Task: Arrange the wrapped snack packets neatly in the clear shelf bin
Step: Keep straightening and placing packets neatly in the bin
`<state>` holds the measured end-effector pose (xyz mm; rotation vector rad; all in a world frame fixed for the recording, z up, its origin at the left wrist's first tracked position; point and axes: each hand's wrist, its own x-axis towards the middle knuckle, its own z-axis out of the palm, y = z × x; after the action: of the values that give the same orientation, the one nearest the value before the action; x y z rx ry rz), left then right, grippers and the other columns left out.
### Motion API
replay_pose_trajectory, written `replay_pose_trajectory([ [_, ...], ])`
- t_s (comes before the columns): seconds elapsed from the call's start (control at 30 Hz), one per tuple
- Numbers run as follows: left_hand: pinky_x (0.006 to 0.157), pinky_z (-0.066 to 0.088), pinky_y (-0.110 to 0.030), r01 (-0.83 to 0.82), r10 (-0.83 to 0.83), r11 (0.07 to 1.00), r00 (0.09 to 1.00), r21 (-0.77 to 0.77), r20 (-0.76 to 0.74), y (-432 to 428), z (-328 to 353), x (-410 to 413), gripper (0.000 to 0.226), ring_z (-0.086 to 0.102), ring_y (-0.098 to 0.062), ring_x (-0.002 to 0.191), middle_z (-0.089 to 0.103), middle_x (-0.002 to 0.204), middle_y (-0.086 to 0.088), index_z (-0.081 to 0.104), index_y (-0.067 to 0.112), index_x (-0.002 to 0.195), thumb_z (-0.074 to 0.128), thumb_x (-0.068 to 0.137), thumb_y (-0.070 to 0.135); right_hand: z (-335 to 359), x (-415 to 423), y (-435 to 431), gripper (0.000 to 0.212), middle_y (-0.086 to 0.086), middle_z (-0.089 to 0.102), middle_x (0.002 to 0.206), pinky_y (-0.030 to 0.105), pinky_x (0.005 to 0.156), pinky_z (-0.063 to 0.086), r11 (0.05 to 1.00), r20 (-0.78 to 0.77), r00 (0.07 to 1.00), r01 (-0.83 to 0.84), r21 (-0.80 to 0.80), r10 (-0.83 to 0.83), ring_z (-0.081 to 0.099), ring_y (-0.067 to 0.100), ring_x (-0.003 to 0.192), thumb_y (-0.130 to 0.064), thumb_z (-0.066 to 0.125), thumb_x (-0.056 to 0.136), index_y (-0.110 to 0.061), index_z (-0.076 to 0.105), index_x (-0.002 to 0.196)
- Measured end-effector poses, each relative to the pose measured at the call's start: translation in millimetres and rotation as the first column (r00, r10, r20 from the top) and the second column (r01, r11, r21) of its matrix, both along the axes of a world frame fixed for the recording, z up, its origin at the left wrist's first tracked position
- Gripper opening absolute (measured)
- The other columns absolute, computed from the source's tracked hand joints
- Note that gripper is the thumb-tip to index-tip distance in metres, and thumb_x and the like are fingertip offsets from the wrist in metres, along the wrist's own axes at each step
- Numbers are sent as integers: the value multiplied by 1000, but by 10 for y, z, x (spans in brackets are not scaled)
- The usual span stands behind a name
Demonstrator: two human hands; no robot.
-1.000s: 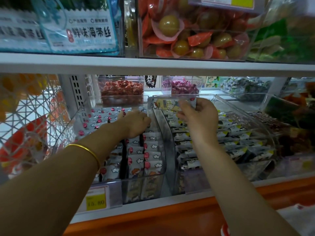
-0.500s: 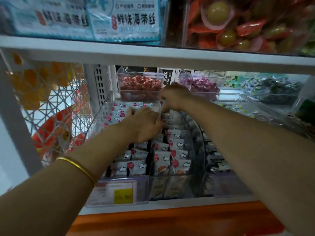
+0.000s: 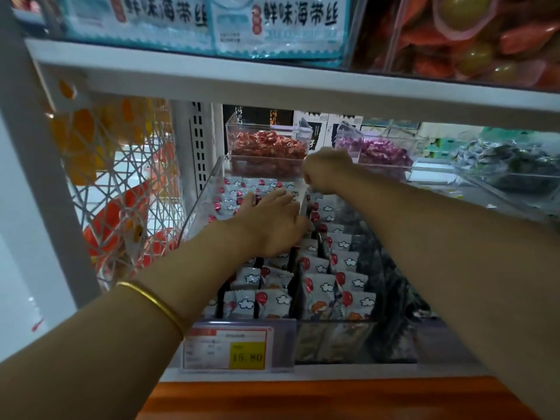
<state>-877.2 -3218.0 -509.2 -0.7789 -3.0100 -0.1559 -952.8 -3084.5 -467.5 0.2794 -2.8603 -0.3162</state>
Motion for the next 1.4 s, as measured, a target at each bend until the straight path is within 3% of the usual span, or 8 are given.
replay_pose_trajectory([
  [0.27, 113, -3, -52, -19, 20, 995, 1000, 95, -6, -19, 70, 105, 54, 5, -14, 144, 22, 155, -4, 40, 10, 140, 17, 99, 37, 5, 46, -7, 22, 23, 55, 115, 42, 91, 42, 998, -16, 999, 35, 55, -34, 50, 39, 109, -1, 53, 87, 5, 57, 108],
  [0.43, 114, 12, -41, -32, 25, 951, 999, 307, 26, -53, 182, 328, 44, 26, -17, 137, 40, 143, -8, 53, 11, 116, 21, 99, 36, 206, 354, 76, 22, 17, 57, 104, 31, 67, 43, 980, -302, 953, -48, -194, -13, 58, 32, 93, -1, 55, 86, 0, 53, 108],
  [0.53, 71, 31, -14, -58, 10, 775, 997, 630, 81, -60, 254, 559, 21, 44, -4, 83, 48, 91, 6, 45, 19, 98, 31, 101, 33, 209, 749, 205, 5, 0, 48, 76, 20, 45, 21, 922, -528, 848, -172, -346, -40, 48, 17, 66, -12, 54, 89, -12, 50, 90],
  [0.7, 89, 34, -20, -114, 93, 639, 993, 761, 70, -122, 246, 857, 44, 47, -14, 121, 46, 141, -2, 40, 16, 140, 45, 98, 26, 70, 1460, 350, 18, -6, 40, 63, 15, 44, 27, 560, -540, 815, -353, -750, -210, 41, 6, 53, -9, 53, 91, -12, 38, 81],
  [0.83, 86, 49, -27, -159, 37, 445, 987, 881, 159, -115, 212, 1112, 49, 62, -14, 103, 53, 133, 1, 38, 15, 141, 50, 95, 27, -49, 1909, 396, 23, 17, 58, 77, 37, 54, 51, 229, -388, 888, -335, -914, -247, 62, 21, 63, -4, 49, 91, -13, 37, 74],
  [0.97, 67, 56, -20, -199, -95, 278, 968, 940, 233, -84, 224, 1256, 34, 69, -13, 83, 66, 101, -7, 53, 8, 127, 50, 95, 18, -140, 2149, 376, 21, 1, 62, 69, 24, 42, 50, -62, -213, 964, -225, -972, -157, 55, 4, 45, -1, 44, 93, -11, 41, 75],
  [1.13, 68, 57, -22, -275, -71, 143, 955, 951, 287, -90, 190, 1295, 18, 69, -13, 74, 65, 85, -8, 64, 7, 99, 50, 95, 18, -189, 2255, 417, 11, -17, 67, 62, 25, 50, 54, -224, -217, 976, -214, -951, -9, 60, 8, 53, -7, 51, 94, -17, 56, 93],
  [1.4, 60, 53, -18, -304, -56, 3, 951, 953, 304, -88, 137, 1230, 25, 61, -4, 58, 59, 62, 5, 63, 15, 73, 53, 94, 24, -329, 2254, 394, 6, -10, 70, 69, 23, 52, 54, -268, -246, 967, -219, -938, 72, 64, 12, 56, -14, 59, 89, -10, 63, 87],
])
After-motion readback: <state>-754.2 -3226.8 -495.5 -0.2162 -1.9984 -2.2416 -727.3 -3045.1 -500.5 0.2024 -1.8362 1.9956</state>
